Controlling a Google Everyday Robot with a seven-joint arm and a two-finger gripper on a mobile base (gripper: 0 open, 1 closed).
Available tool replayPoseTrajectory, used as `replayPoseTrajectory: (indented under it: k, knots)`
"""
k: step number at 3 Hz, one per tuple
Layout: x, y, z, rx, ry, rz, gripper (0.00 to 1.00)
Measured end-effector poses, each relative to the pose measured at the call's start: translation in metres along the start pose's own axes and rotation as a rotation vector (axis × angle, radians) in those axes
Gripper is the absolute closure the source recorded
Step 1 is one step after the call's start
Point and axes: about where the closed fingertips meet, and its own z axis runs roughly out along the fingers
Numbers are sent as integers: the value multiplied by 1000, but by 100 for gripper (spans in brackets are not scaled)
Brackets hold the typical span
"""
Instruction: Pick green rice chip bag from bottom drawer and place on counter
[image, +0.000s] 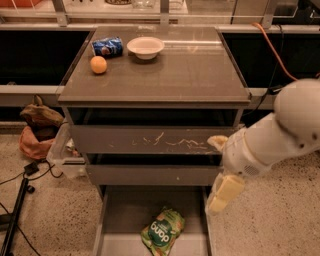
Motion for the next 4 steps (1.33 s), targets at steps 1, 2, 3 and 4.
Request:
replayPoseTrajectory:
  k: [1,2,3,4]
  knots:
    - [-2,-10,14,45,-17,0,0]
    - [-2,-10,14,45,-17,0,0]
    - [-2,-11,37,53,-39,4,0]
    - [-1,-1,102,22,-83,15,0]
